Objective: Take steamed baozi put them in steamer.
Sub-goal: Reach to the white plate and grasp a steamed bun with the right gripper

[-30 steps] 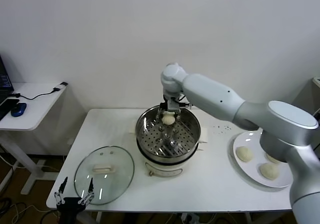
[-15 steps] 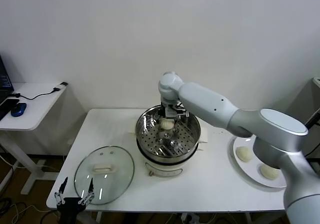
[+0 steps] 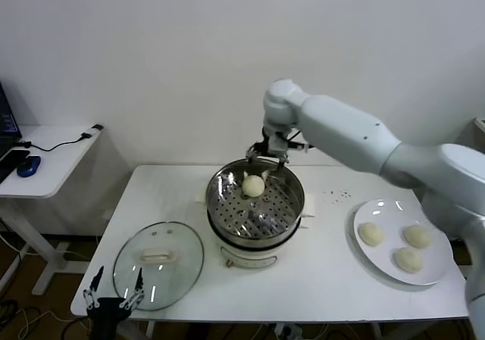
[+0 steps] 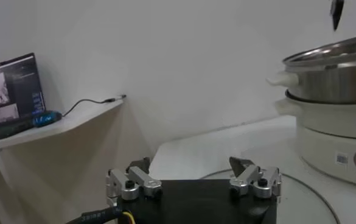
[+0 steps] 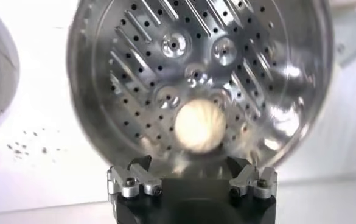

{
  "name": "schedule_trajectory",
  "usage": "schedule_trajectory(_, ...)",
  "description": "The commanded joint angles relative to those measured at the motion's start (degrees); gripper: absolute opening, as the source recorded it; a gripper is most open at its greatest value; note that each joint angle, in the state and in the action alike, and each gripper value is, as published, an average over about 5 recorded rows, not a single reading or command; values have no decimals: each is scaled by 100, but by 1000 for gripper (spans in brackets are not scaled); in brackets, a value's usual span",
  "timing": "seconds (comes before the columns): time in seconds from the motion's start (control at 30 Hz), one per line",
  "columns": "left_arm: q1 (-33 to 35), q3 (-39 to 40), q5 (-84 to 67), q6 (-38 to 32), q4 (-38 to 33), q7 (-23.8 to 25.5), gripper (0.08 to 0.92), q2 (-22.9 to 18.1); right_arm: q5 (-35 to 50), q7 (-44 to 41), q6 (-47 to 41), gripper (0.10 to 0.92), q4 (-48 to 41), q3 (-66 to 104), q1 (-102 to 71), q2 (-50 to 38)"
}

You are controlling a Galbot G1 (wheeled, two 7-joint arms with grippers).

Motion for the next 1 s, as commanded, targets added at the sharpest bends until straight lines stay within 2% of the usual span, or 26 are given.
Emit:
schedule_trajectory(0.03, 47, -4, -36, -5, -67, -5, 823, -22, 2172, 488, -1962, 823, 399, -1357, 1125, -1427)
schedule_trajectory(0.2, 106, 14, -54, -34, -108, -11, 823, -42, 3398, 368, -3476, 823, 357, -1443, 706, -2399)
schedule_trajectory(0.33, 108, 35, -33, -25, -127, -11, 823, -60, 3618, 346, -4183, 823, 274, -979, -143, -2940)
schedule_trajectory(0.63, 186, 63, 61, -13, -138, 5, 823, -99, 2215, -114, -3966, 823, 19, 506, -2288, -3289)
schedule_trajectory(1.0, 238, 34, 79, -25, -109, -4, 823, -106, 920, -118, -3314, 823, -984, 1635, -3258, -2479)
